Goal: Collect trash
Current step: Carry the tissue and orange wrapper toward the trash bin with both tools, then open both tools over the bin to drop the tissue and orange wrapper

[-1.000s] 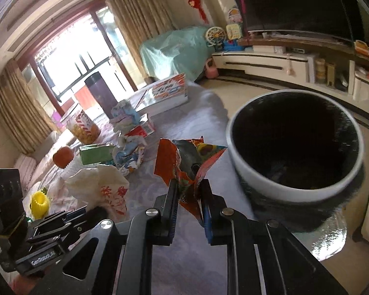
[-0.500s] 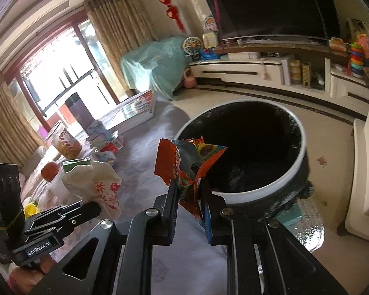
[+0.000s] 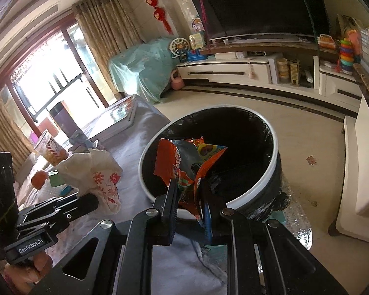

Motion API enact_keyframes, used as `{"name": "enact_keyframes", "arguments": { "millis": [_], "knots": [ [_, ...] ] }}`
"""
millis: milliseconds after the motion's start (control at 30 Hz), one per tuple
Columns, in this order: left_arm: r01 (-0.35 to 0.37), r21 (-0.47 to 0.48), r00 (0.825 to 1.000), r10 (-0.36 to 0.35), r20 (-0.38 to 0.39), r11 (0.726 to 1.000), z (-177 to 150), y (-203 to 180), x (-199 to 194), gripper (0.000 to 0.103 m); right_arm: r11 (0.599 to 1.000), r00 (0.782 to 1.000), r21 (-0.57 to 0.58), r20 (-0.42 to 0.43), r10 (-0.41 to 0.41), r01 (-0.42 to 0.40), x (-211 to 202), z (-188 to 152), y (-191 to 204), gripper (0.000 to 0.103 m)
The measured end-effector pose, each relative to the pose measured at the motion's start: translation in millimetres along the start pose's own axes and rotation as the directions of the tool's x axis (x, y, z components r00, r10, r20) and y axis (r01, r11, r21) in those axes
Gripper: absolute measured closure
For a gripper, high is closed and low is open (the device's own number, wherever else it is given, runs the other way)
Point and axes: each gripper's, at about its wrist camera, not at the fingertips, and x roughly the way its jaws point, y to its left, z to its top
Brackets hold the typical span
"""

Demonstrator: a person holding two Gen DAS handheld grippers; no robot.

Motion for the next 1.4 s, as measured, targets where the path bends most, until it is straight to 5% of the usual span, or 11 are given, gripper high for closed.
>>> {"name": "enact_keyframes", "arguments": {
  "millis": [1067, 1167, 1267, 1400],
  "knots": [
    [-0.009, 0.024, 0.997, 0.011, -0.073, 1.0, 49.2, -12.9, 80.4, 0.073, 0.998, 0.996, 0.01, -0.054, -0.065, 0.065, 31.7, 24.8, -31.7, 0.081],
    [-0.025, 0.016, 0.997, 0.026, -0.078, 1.0, 50.1, -14.5, 81.3, 0.064, 0.996, 0.995, 0.006, -0.059, -0.085, 0.086, 32.2, 25.3, -32.4, 0.075],
    [-0.028, 0.017, 0.997, 0.029, -0.065, 0.999, 49.1, -15.3, 77.4, 0.054, 0.996, 0.995, 0.02, -0.05, -0.082, 0.083, 28.5, 24.9, -35.3, 0.049],
    [-0.028, 0.005, 0.998, 0.029, -0.056, 1.0, 44.7, -12.9, 70.9, 0.05, 0.996, 0.996, 0.039, -0.03, -0.08, 0.081, 21.5, 24.8, -35.7, 0.042]
  ]
}}
